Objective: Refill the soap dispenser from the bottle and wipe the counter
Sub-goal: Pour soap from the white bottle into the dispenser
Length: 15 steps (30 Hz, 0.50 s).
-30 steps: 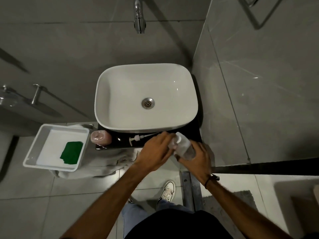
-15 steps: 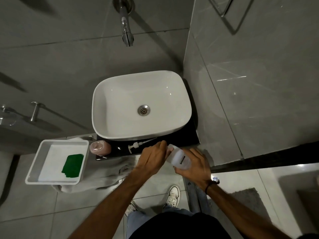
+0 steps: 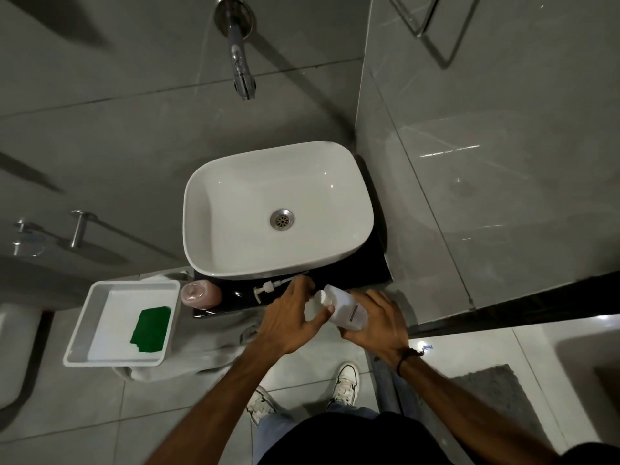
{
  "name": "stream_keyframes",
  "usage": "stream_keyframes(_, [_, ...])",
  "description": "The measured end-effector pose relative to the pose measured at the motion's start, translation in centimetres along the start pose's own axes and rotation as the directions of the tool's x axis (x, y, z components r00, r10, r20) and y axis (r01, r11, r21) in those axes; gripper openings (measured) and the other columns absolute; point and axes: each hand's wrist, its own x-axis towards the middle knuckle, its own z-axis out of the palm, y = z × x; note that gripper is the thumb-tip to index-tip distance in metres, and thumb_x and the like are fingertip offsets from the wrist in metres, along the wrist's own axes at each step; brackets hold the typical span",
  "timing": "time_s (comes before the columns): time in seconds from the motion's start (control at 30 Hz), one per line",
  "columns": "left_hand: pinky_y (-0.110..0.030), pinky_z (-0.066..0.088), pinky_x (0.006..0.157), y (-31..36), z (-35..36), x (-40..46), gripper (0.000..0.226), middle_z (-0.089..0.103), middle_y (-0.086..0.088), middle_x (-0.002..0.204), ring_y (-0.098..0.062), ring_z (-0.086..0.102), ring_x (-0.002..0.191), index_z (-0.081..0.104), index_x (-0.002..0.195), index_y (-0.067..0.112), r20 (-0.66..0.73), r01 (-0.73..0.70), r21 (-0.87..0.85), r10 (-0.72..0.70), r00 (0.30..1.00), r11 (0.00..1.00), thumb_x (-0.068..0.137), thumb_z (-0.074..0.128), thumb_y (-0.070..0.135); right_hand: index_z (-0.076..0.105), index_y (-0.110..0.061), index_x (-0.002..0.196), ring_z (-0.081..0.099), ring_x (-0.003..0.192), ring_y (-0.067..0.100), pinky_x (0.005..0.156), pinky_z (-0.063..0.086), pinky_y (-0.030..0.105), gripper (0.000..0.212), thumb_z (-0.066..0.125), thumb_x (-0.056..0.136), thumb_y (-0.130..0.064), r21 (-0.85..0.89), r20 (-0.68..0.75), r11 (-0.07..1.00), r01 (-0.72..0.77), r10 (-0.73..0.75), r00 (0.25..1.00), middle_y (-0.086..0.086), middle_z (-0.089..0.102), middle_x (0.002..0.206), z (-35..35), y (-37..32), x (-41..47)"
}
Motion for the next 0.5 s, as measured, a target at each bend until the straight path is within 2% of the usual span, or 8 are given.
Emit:
stream_keyframes(0.03, [-0.027, 0.052, 0.064, 0.0, 0.0, 0.0, 0.047, 0.059, 0.017, 0.106, -0.001, 0.059, 0.084, 0.049, 0.108, 0.029, 0.024, -0.018, -0.006, 0.018, 1.0, 1.0, 0.086, 0.049, 0.071, 0.063, -0.026, 0.125, 0.062, 0.098, 0.016, 0.085, 0.056, 0.033, 0.075, 0.087, 0.058, -0.05, -0.005, 0.003, 1.0, 0.007, -0.007, 1.0, -0.006, 0.063, 0.108, 0.0, 0.0, 0.0])
stream_keyframes(0.13, [-0.034, 0.056, 0.061, 0.1, -0.4, 0.4, 0.049, 0.059, 0.012, 0.085, -0.009, 0.06, 0.07, 0.05, 0.084, 0.025, 0.024, 0.009, 0.116, -0.012, 1.0, 0.993, 0.085, 0.044, 0.074, 0.063, -0.028, 0.122, 0.061, 0.096, 0.015, 0.08, 0.053, 0.027, 0.074, 0.085, 0.055, -0.051, -0.009, 0.011, 1.0, 0.019, -0.019, 1.0, -0.008, 0.063, 0.106, 0.0, 0.2, -0.1])
stream_keyframes(0.17, [-0.033, 0.055, 0.06, 0.0, -0.5, 0.5, 0.05, 0.057, 0.012, 0.082, -0.011, 0.06, 0.069, 0.049, 0.082, 0.025, 0.007, 0.019, 0.138, -0.02, 1.0, 0.99, 0.085, 0.045, 0.074, 0.064, -0.029, 0.121, 0.061, 0.094, 0.014, 0.079, 0.05, 0.025, 0.072, 0.082, 0.055, -0.053, -0.009, 0.009, 1.0, 0.004, -0.004, 1.0, -0.009, 0.062, 0.104, 0.0, 0.2, -0.2])
stream_keyframes(0.23, [-0.029, 0.051, 0.06, -0.2, -0.4, 0.5, 0.045, 0.058, 0.014, 0.096, -0.01, 0.063, 0.079, 0.049, 0.098, 0.026, 0.018, -0.035, 0.098, 0.033, 0.999, 0.995, 0.085, 0.052, 0.068, 0.064, -0.031, 0.118, 0.061, 0.092, 0.014, 0.077, 0.046, 0.024, 0.07, 0.076, 0.054, -0.056, -0.019, -0.001, 1.0, -0.022, 0.022, 1.0, -0.01, 0.061, 0.101, 0.1, 0.3, -0.3])
stream_keyframes(0.3, [-0.028, 0.053, 0.067, -0.4, 0.0, 0.5, 0.043, 0.055, 0.014, 0.119, -0.008, 0.062, 0.093, 0.048, 0.123, 0.028, 0.111, -0.135, -0.013, 0.135, 0.985, 0.991, 0.089, 0.058, 0.052, 0.064, -0.031, 0.119, 0.061, 0.093, 0.015, 0.078, 0.046, 0.025, 0.072, 0.074, 0.053, -0.058, -0.031, -0.005, 0.999, -0.026, 0.026, 1.0, -0.01, 0.061, 0.101, 0.3, 0.5, -0.4])
stream_keyframes(0.33, [-0.029, 0.055, 0.069, -0.4, 0.3, 0.6, 0.042, 0.053, 0.013, 0.124, -0.009, 0.061, 0.096, 0.047, 0.129, 0.028, 0.148, -0.179, -0.049, 0.184, 0.972, 0.983, 0.091, 0.059, 0.043, 0.063, -0.031, 0.121, 0.061, 0.094, 0.016, 0.079, 0.048, 0.027, 0.074, 0.074, 0.053, -0.058, -0.034, -0.005, 0.999, -0.028, 0.028, 1.0, -0.009, 0.061, 0.103, 0.5, 0.6, -0.5])
stream_keyframes(0.4, [-0.029, 0.057, 0.072, -0.3, 0.9, 0.7, 0.034, 0.051, 0.009, 0.125, -0.011, 0.058, 0.099, 0.051, 0.129, 0.025, 0.149, -0.226, -0.061, 0.233, 0.961, 0.972, 0.096, 0.059, 0.03, 0.061, -0.032, 0.123, 0.061, 0.096, 0.016, 0.081, 0.052, 0.032, 0.076, 0.074, 0.053, -0.06, -0.037, -0.009, 0.999, -0.036, 0.036, 0.999, -0.01, 0.06, 0.105, 0.8, 0.9, -0.6])
stream_keyframes(0.5, [-0.03, 0.054, 0.076, 0.2, 1.9, 0.9, 0.025, 0.05, 0.003, 0.117, -0.014, 0.053, 0.099, 0.052, 0.122, 0.017, 0.083, -0.184, -0.079, 0.19, 0.978, 0.98, 0.101, 0.053, 0.031, 0.058, -0.036, 0.122, 0.06, 0.094, 0.014, 0.081, 0.051, 0.03, 0.076, 0.074, 0.052, -0.061, -0.036, -0.026, 0.998, -0.056, 0.055, 0.998, -0.012, 0.057, 0.102, 1.1, 1.3, -0.6])
